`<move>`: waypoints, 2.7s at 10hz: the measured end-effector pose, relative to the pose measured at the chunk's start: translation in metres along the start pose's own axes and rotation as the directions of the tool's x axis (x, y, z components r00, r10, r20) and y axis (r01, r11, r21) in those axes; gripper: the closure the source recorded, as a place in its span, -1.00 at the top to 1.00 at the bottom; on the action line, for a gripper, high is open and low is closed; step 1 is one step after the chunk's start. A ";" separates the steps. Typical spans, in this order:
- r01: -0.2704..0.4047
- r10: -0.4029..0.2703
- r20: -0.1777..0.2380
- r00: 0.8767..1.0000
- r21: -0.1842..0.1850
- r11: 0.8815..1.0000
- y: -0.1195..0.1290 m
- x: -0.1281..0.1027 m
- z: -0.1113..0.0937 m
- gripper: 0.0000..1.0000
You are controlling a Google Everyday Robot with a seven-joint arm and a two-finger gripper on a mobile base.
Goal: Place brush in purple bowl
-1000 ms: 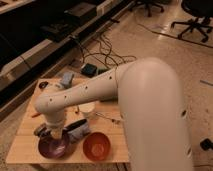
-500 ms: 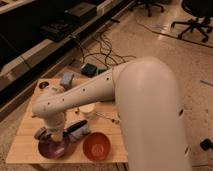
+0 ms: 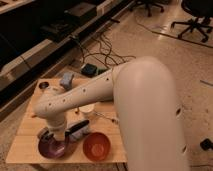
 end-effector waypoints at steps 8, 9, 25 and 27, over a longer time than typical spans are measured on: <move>0.016 -0.016 -0.018 1.000 -0.009 1.000 0.003 -0.002 0.002 -0.62; 0.017 -0.017 -0.018 1.000 -0.009 1.000 0.003 -0.003 0.003 -0.62; 0.007 -0.007 -0.012 1.000 -0.024 1.000 0.028 0.007 -0.017 -0.26; 0.007 -0.007 -0.011 1.000 -0.023 1.000 0.028 0.007 -0.017 0.11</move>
